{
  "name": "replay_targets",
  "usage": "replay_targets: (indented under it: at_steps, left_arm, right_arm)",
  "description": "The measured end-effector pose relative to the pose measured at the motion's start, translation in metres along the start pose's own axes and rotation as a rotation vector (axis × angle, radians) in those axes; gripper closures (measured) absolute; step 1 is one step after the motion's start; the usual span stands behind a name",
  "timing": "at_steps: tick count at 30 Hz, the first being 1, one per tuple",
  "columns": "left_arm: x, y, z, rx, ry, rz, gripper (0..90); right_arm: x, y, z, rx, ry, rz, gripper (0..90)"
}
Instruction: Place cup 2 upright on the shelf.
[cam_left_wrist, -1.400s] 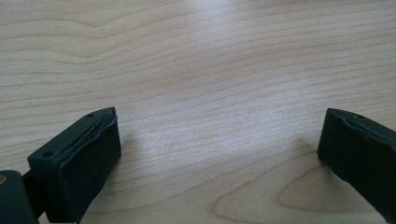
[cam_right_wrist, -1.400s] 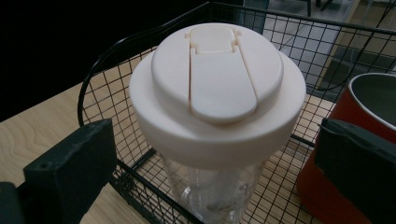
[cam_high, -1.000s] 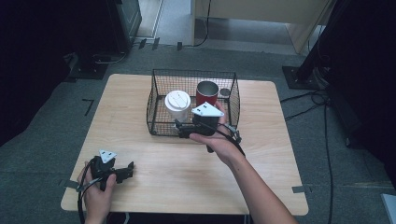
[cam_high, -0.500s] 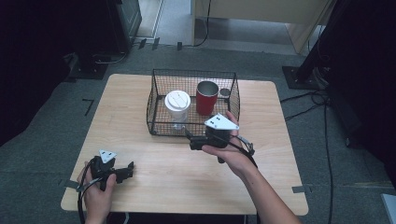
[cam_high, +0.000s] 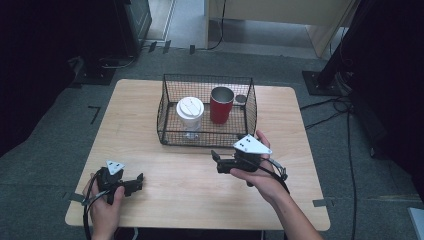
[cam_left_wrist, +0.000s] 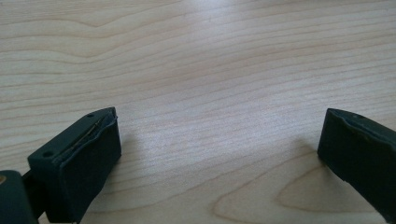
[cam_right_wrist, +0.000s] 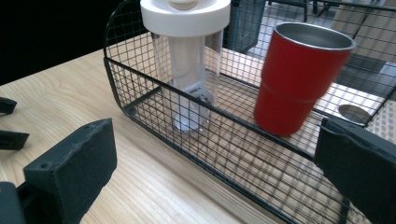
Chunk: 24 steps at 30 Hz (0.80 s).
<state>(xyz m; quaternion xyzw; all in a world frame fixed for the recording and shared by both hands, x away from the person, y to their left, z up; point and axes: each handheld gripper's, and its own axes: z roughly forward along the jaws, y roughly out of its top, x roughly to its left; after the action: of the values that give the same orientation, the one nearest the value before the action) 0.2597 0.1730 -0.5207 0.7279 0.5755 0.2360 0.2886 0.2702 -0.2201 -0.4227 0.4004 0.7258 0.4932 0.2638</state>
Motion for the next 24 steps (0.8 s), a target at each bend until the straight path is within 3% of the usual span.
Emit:
replay_targets:
  at_steps: [11, 24]
  left_arm:
    - [0.0, 0.0, 0.0, 0.003, 0.004, 0.0, 0.0]
    - [0.0, 0.0, 0.0, 0.003, 0.004, 0.0, 0.0]
  right_arm:
    - [-0.011, -0.02, -0.028, -0.004, -0.038, 0.01, 0.0]
    - [-0.044, -0.061, -0.048, 0.028, -0.103, 0.087, 0.0]
